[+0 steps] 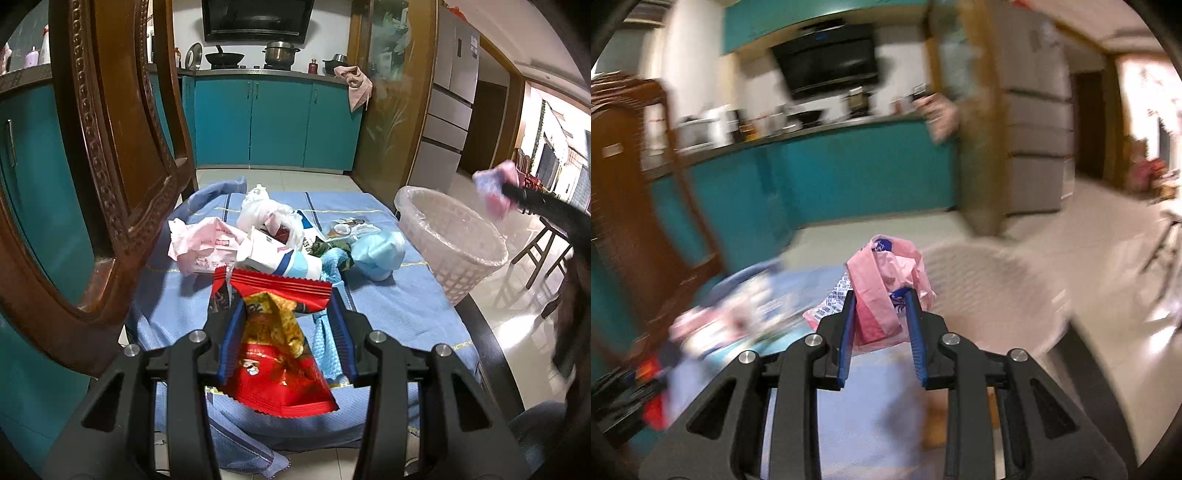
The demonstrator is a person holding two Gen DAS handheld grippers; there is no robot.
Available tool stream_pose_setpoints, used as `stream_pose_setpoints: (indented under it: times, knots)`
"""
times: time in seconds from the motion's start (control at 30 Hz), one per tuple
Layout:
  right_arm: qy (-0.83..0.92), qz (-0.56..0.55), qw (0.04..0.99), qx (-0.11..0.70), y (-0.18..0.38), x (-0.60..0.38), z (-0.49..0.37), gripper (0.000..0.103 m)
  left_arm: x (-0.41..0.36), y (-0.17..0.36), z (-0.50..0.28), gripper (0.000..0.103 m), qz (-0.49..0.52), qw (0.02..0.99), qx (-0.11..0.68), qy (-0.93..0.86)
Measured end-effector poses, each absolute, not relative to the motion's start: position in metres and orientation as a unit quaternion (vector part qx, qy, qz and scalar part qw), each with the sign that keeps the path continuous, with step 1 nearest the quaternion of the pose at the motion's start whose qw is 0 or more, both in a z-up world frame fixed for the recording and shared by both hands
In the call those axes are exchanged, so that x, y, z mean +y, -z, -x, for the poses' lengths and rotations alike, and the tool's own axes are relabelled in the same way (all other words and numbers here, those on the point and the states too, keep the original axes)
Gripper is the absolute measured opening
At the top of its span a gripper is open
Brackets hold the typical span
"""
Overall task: Collect trash
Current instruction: 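Carry the pink bag with the right tool and drop it into the white wastebasket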
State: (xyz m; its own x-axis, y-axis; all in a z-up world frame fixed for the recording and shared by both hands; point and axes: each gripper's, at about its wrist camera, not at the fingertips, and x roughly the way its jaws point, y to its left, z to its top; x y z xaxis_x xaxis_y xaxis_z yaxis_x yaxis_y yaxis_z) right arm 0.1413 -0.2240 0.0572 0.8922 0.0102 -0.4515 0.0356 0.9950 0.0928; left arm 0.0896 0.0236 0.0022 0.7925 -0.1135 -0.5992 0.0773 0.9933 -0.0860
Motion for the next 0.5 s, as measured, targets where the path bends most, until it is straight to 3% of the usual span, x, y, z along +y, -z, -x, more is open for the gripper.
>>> stream_pose_setpoints:
  times: [0.13,0.17,0.2,0.23,0.33,0.4,0.5]
  knots:
    - [0.072,-0.059,0.964,0.250,-0.042,-0.271,-0.201,0.030,0.027,0.001,-0.095,0.044,0.035,0.945,0.322,0.049]
    - [0.084,-0.060,0.960,0.259,-0.033,-0.280,-0.214,0.042,0.027,0.001,-0.096,0.044,0.036,0.945,0.322,0.049]
    - [0.092,-0.060,0.957,0.268,-0.020,-0.286,-0.225,0.061,0.028,0.001,-0.097,0.044,0.035,0.945,0.322,0.049]
    - [0.098,-0.059,0.955,0.273,-0.010,-0.289,-0.229,0.068,0.027,0.001,-0.096,0.044,0.035,0.945,0.322,0.048]
    - [0.087,-0.075,0.953,0.281,0.001,-0.287,-0.218,0.072,0.027,0.001,-0.095,0.044,0.033,0.946,0.320,0.048]
    - [0.074,-0.083,0.953,0.282,-0.006,-0.277,-0.200,0.085,0.027,0.001,-0.094,0.044,0.032,0.945,0.321,0.049]
    - [0.042,-0.092,0.961,0.257,-0.028,-0.249,-0.163,0.096,0.028,0.000,-0.095,0.044,0.033,0.945,0.322,0.049]
